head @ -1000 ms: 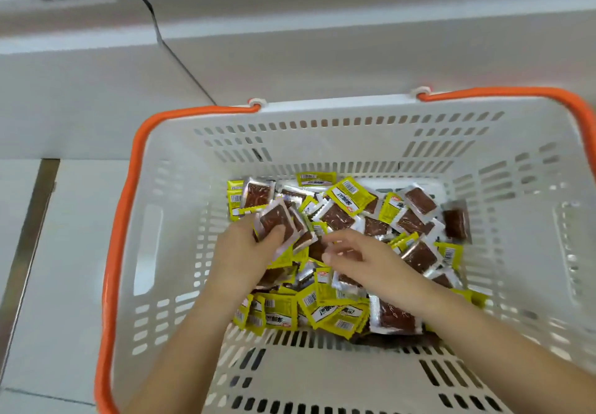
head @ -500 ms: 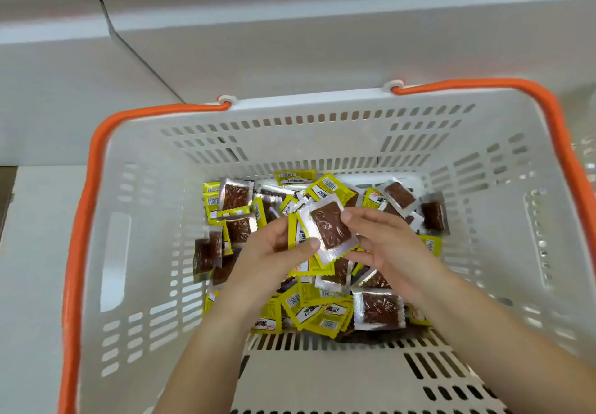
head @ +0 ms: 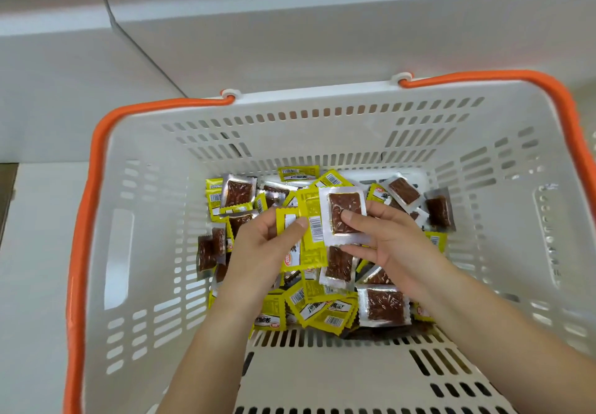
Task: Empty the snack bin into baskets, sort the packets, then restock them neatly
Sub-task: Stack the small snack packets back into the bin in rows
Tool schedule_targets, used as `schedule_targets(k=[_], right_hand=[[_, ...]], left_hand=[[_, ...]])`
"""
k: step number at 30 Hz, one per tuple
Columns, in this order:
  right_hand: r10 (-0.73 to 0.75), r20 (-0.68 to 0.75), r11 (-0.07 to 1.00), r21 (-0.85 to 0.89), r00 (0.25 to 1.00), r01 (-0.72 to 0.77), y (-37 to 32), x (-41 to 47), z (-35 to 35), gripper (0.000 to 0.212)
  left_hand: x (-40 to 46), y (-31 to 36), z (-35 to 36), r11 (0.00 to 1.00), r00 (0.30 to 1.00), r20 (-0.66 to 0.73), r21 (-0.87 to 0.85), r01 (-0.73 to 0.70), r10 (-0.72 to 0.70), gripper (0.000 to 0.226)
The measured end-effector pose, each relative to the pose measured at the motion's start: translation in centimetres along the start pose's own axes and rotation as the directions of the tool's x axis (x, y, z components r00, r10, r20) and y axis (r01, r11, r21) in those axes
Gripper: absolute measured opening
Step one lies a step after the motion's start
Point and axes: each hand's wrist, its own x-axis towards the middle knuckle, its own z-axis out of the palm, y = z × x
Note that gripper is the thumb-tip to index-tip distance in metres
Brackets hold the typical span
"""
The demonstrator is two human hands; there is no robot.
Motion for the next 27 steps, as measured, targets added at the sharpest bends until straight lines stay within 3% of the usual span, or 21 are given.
schedule_targets(k=[2,4,6,9,11,13,15,18,20,21,23,24,26,27], right_hand=[[0.027,-0.035,1.000,-0.007,0.999,-0.027,-0.2,0.3,-0.4,0.017],[0.066,-0.046,0.992,-0.102,0.997,-0.071,-0.4,0.5,-0.7,0.020],[0.126,-0.011,0.982,-0.140,0.992,-0.127,-0.6,0.6,-0.9,0.023],[0.181,0.088,0.982,-0.059,0.979,-0.177,-1.0,0.6,-1.2,0.033],[0.159,0.119,0.986,-0.070,0.980,-0.152,-1.4,0.7,-1.5,0.036],[0.115,0.108,0.989,-0.111,0.988,-0.103,-1.5,0.7,-1.5,0.030],[0.072,0.023,0.986,-0.150,0.997,-0.067,-1.0,0.9,-1.4,0.029],[0.016,-0.083,0.985,-0.170,0.996,-0.030,-0.2,0.7,-1.0,0.018],[-0.013,-0.098,0.988,-0.156,0.995,-0.003,0.2,0.6,-0.6,0.015],[-0.026,-0.110,0.990,-0.143,0.994,0.010,0.4,0.7,-0.5,0.013],[-0.031,-0.137,0.993,-0.120,0.990,0.015,0.6,0.7,-0.3,0.008],[-0.019,-0.139,0.994,-0.108,0.990,0.004,0.6,0.6,-0.1,0.008],[0.013,-0.104,0.999,-0.040,0.994,-0.017,0.8,0.5,0.2,0.009],[0.028,-0.079,0.999,0.023,0.996,-0.027,0.8,0.4,0.4,0.015]], left_hand=[[-0.1,-0.5,0.3,0.966,0.966,-0.186,0.220,-0.137,0.180,0.014],[-0.6,-0.3,0.5,0.921,0.908,-0.271,0.315,-0.231,0.320,0.009],[-0.8,-0.5,0.5,0.868,0.880,-0.184,0.341,-0.361,0.438,0.014],[-0.5,-1.1,0.5,0.678,0.795,0.111,0.460,-0.573,0.596,0.023],[-0.2,-1.6,0.8,0.590,0.747,0.227,0.490,-0.642,0.624,0.027],[-0.4,-1.5,1.2,0.663,0.781,0.219,0.426,-0.615,0.584,0.027],[-0.7,-0.8,1.4,0.811,0.867,0.069,0.324,-0.488,0.494,0.026],[0.2,-0.8,0.8,0.984,0.964,-0.202,0.083,-0.160,0.174,0.029],[0.8,-1.2,0.6,0.988,0.973,-0.228,-0.157,0.004,-0.040,0.022],[0.8,-1.3,0.6,0.982,0.961,-0.269,-0.186,0.012,-0.063,0.019],[0.3,-0.7,0.8,0.989,0.920,-0.378,-0.060,-0.132,0.100,0.014],[0.0,-0.4,0.9,0.973,0.906,-0.362,0.022,-0.229,0.221,0.013],[-0.3,-0.3,1.3,0.925,0.910,-0.188,0.160,-0.344,0.370,0.019],[-0.4,-0.3,1.5,0.925,0.934,-0.074,0.185,-0.332,0.350,0.024]])
